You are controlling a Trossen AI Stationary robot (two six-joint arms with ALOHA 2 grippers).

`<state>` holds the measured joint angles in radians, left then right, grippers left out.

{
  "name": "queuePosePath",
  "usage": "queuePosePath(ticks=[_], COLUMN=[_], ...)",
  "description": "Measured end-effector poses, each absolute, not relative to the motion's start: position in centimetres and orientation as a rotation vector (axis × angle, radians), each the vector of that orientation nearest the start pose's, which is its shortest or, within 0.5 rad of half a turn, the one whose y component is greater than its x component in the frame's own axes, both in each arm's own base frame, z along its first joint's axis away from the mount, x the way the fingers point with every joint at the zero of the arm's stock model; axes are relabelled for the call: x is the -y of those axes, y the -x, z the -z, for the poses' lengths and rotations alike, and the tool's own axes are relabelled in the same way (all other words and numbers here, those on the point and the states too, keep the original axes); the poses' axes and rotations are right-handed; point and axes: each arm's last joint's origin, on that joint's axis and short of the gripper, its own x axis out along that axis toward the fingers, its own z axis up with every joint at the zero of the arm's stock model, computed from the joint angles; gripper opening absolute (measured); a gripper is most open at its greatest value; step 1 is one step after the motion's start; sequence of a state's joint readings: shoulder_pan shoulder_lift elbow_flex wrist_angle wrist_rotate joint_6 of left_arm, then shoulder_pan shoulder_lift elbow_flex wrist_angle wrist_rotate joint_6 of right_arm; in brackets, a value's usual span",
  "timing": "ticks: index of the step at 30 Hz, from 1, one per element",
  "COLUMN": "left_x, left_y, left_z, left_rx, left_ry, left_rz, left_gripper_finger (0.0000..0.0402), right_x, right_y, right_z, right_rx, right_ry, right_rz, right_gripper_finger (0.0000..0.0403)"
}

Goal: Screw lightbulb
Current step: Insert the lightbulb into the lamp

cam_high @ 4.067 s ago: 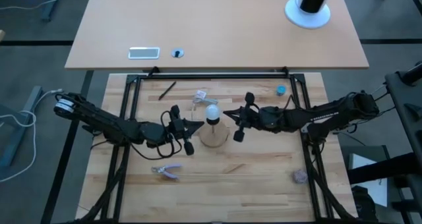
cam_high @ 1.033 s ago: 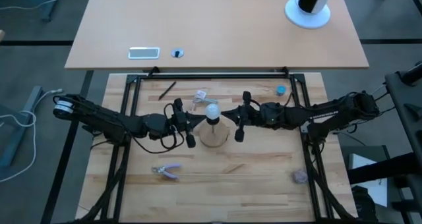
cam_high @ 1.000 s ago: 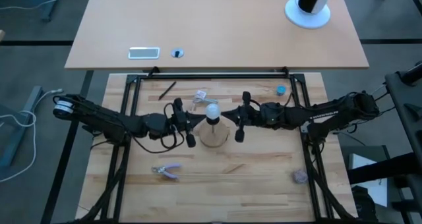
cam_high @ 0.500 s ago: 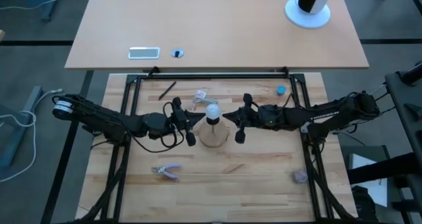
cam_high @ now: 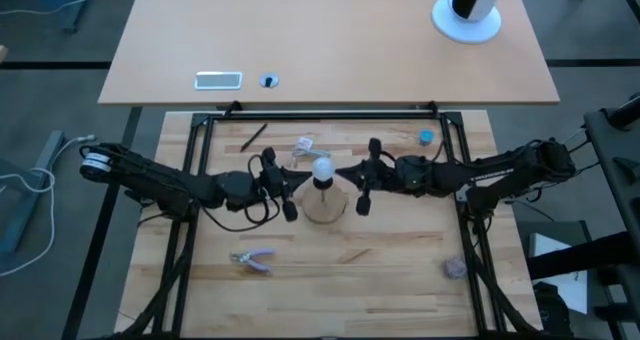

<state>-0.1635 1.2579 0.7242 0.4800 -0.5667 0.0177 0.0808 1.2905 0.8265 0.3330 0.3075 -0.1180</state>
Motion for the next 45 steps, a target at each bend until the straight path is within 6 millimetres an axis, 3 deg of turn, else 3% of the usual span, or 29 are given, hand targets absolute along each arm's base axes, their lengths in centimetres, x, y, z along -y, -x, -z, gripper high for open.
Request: queuePosePath(ticks=[8, 15, 22, 45], left_x=[2.6, 3.4, 3.4, 2.9], left_y=[-27.1, -26.3, -26.4, -27.2], left_z=[-27.7, -28.4, -28.5, -27.7], left_rx=[-0.049, -0.039, -0.033, -0.053], left_ry=[-0.033, -0.027, -0.028, -0.063], left_rz=[-0.437, -0.402, -0.396, -0.468], left_gripper_finger=[0.0000, 0.0000, 0.0000, 0.0000], right_x=[-1.9, -1.5, -1.1, -1.7], right_y=[-28.7, -28.3, -28.5, -28.8], right_z=[-28.6, -28.0, -28.5, -28.7], right_rx=[-0.160, -0.247, -0.197, -0.148], right_ry=[0.131, 0.134, 0.157, 0.115], right_rz=[0.163, 0.287, 0.326, 0.152], right_gripper_finger=[0.0000, 0.0000, 0.0000, 0.0000])
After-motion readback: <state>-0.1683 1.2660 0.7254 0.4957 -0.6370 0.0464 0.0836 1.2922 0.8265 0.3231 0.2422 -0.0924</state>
